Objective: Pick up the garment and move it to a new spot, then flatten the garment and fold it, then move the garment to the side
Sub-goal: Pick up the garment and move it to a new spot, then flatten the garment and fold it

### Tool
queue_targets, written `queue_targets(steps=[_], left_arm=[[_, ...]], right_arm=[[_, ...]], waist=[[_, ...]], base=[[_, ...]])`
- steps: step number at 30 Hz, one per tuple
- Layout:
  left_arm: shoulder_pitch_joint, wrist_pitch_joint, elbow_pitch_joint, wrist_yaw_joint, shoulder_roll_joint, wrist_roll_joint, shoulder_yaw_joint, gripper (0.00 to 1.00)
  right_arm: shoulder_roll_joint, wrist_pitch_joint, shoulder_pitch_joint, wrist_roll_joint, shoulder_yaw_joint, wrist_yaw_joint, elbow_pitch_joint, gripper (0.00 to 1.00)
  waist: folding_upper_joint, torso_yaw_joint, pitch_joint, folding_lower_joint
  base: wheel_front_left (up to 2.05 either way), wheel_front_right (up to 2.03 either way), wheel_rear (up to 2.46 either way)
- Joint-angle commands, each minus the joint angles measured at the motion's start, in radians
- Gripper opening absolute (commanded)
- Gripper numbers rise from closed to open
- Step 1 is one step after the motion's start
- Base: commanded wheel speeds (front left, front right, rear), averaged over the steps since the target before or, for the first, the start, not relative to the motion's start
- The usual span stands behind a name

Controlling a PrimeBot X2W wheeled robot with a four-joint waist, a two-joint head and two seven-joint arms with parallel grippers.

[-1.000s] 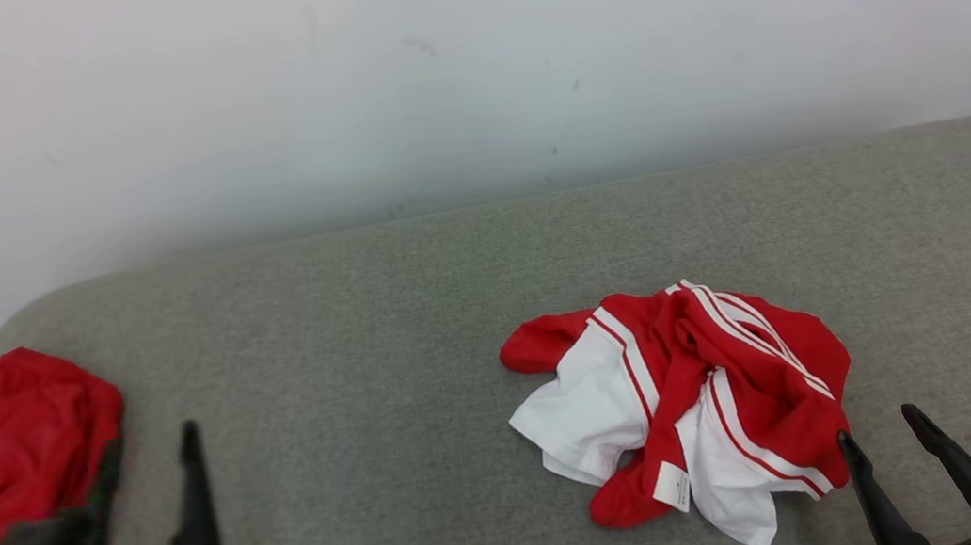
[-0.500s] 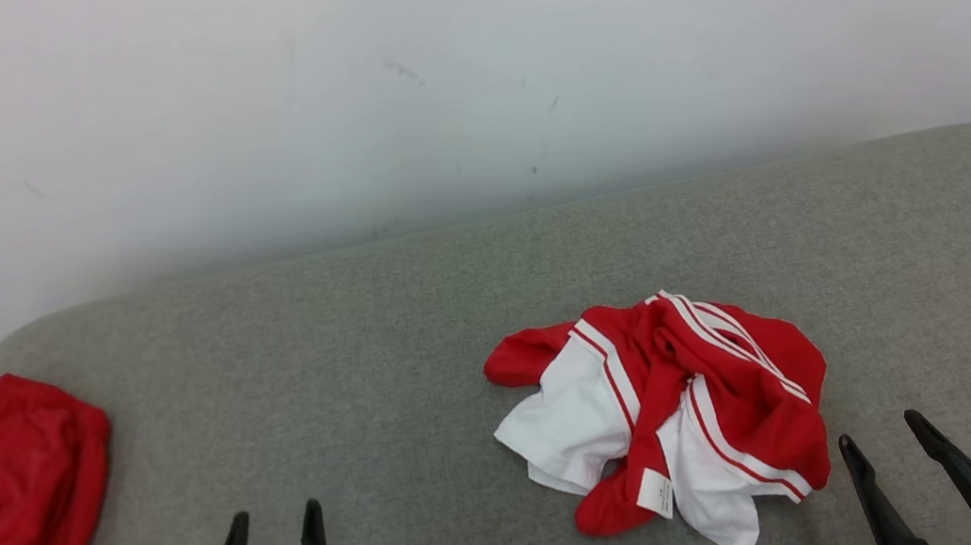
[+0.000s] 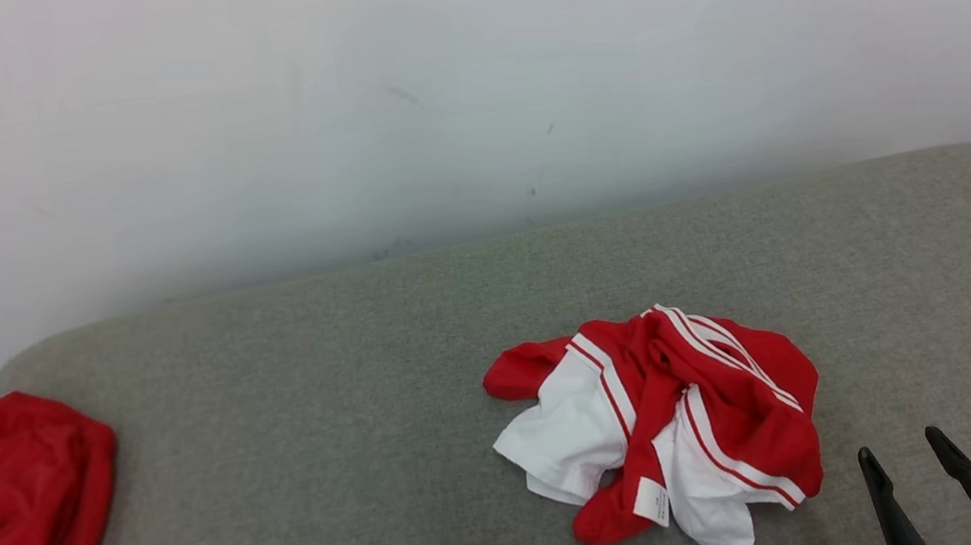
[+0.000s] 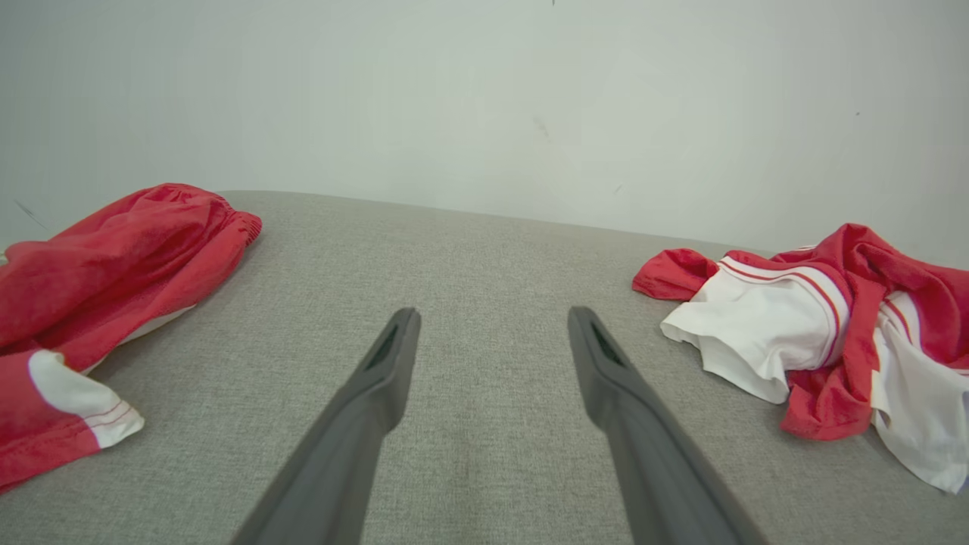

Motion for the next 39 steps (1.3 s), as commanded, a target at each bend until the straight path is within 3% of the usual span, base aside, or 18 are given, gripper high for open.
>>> queue_targets(steps=[1, 14, 32, 39], left_arm=[[0.017, -0.001, 0.005, -0.015, -0.012, 0.025, 0.023, 1.00], [0.022, -0.001, 0.020, -0.079, -0.051, 0.076, 0.094, 1.00], [0.015, -0.001, 0.026, -0.088, -0.055, 0.076, 0.098, 1.00], [-0.018, -0.001, 0.006, -0.095, -0.055, 0.100, 0.053, 1.00]], right_arm=[[0.000, 0.001, 0.017, -0.009, 0.000, -0.002, 0.001, 1.00], [0.000, 0.001, 0.019, -0.013, 0.003, -0.002, 0.008, 1.00], [0.002, 0.001, 0.016, -0.004, 0.016, -0.002, 0.014, 1.00], [-0.002, 0.001, 0.001, -0.005, 0.027, -0.002, 0.010, 1.00]], waist=[[0.0000, -0.007, -0.004, 0.0000], [0.0000, -0.019, -0.012, 0.0000], [0.0000, -0.017, -0.005, 0.0000], [0.0000, -0.036, 0.007, 0.0000]], base=[[0.00, 0.00, 0.00], [0.00, 0.00, 0.00], [0.00, 0.00, 0.00], [0.00, 0.00, 0.00]])
